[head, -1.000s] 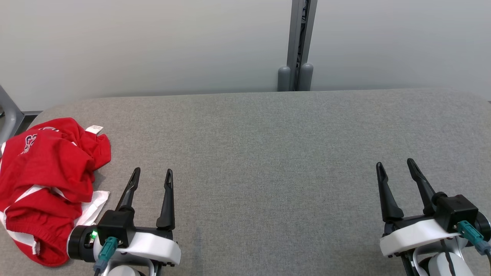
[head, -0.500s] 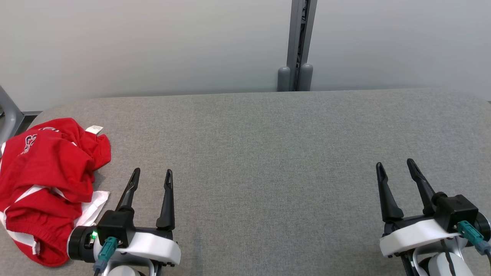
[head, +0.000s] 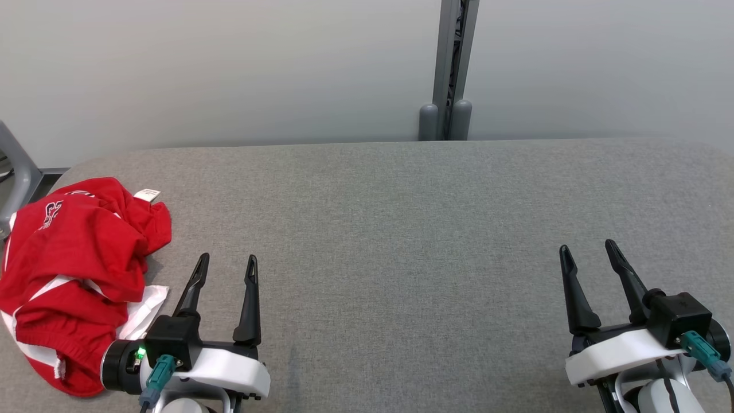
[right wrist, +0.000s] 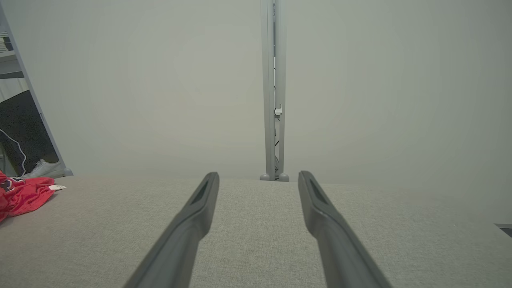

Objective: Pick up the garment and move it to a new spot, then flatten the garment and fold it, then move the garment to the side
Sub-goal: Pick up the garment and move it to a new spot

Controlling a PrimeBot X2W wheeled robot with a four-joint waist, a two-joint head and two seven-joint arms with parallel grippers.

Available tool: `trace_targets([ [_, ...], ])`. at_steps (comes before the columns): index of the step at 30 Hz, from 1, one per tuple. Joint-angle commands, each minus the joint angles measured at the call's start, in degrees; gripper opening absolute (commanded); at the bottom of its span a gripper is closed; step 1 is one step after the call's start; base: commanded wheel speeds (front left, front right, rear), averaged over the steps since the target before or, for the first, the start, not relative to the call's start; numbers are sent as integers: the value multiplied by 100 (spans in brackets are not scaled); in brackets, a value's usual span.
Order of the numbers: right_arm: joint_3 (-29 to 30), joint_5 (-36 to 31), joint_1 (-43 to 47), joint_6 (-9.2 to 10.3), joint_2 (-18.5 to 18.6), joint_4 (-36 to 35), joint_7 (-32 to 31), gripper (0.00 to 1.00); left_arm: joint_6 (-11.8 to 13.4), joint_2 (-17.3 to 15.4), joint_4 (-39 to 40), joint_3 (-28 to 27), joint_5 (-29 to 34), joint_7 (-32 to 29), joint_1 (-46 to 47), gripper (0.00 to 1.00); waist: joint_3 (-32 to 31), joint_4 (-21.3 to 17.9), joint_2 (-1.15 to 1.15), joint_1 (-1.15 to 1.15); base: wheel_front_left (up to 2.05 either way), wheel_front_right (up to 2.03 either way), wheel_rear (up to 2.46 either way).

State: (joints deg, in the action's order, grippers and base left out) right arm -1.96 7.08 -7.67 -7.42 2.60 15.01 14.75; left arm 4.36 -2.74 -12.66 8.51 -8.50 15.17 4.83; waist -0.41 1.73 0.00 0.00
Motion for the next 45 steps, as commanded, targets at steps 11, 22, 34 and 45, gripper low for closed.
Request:
trace_targets([
  [11,-30,146,84,-13,52,-42,52,100,-13,-26,-126,-82,-113,15,-67,100,-24,470,0,0,0,0,0],
  [22,-157,286,180,-13,51,-24,45,100,3,-24,-156,-123,-142,15,-98,100,-121,1289,0,0,0,0,0],
  [34,-355,389,214,-13,50,15,45,100,2,-23,-200,-276,-201,15,-193,100,-192,2006,0,0,0,0,0],
  [45,-578,457,202,-13,52,72,45,100,-48,-23,-209,-374,-179,15,-214,100,-181,2306,0,0,0,0,0],
])
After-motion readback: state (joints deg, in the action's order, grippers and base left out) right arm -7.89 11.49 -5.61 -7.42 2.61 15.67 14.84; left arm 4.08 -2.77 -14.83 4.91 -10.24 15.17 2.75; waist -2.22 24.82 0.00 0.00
